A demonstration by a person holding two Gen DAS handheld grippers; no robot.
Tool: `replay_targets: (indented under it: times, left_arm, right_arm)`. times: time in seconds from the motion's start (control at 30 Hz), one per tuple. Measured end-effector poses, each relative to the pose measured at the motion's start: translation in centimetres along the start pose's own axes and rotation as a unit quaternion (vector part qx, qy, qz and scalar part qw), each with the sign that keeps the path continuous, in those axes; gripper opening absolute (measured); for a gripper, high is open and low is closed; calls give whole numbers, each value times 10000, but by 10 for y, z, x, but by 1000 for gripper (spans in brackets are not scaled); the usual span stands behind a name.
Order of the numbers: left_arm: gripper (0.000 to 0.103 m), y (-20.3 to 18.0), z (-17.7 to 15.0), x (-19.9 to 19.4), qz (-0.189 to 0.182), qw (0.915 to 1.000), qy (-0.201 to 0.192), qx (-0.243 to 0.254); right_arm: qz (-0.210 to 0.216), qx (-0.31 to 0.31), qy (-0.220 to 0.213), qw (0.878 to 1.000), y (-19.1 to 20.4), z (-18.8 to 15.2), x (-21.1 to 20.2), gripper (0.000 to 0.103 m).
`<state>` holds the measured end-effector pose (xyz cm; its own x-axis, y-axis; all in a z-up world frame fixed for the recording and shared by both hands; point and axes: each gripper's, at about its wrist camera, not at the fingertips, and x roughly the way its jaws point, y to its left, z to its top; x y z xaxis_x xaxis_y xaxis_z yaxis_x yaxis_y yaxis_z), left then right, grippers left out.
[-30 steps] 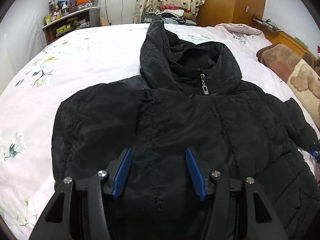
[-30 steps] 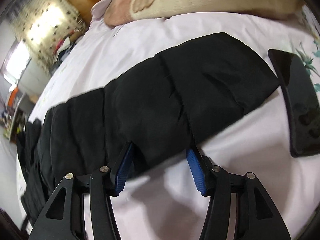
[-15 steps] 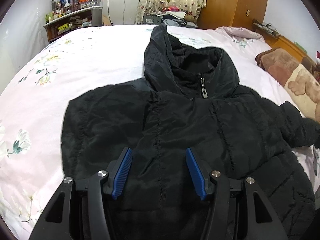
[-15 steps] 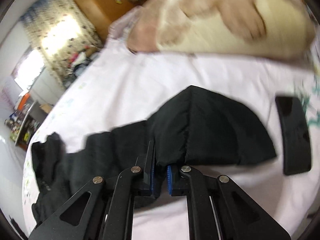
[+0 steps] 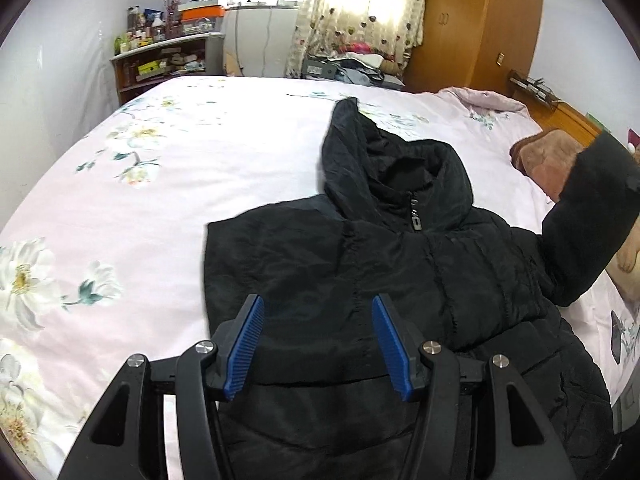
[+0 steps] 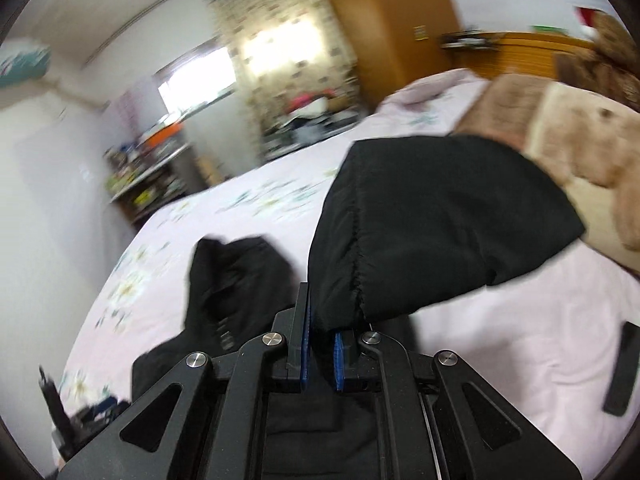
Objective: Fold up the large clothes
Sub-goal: 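Fold the held sleeve across the jacket body and release with the right gripper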
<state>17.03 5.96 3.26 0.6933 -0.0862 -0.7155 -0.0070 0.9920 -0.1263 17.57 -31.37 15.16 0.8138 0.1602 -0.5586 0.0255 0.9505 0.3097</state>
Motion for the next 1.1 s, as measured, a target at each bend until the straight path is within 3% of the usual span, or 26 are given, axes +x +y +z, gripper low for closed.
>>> replay_targets:
  times: [0.17,0.4,0.5,0.53,0.63,0.67,0.83,0.97,1.1]
  left_arm:
    - [58,22,-5,-8,57,9998,-16,-198]
    - [58,45,-16,-8,119,9991,42,-400]
    - [58,48,-18,-5,108,9988,83,-462]
    - [58,48,-18,-3,91,9988,94,-479]
    - [58,46,-16,-3,54,9989,98,-466]
    - [58,44,-15,-4,36,9989,86,-455]
    - [61,29,-3,-9,-145,9991,-28,-392]
    - [64,3,12,-6,-350,9990,-135,-225]
    - [63,-35,26,14,-694,9975,-126,24]
  right_arm:
    - [316,-500,637,9962,58,-36,57,9]
    - [491,-891,1599,9819,97,-103,134,12]
    - [572,-998,1972,9736,105,-127,158,21]
    - [619,-1018,2058,9713,108,-133,162,28]
    - [760,-1108,2099,9685,114,-143,153,51]
    - [815,-1153,2106,9673,117,-143,150,54]
    - [1309,-1281,1980,9629,133,-135,125,54]
    - [1580,-1385,1739,9621,124,-126,99,54]
    - [936,-1168,1338,9796,75,-114,87,54]
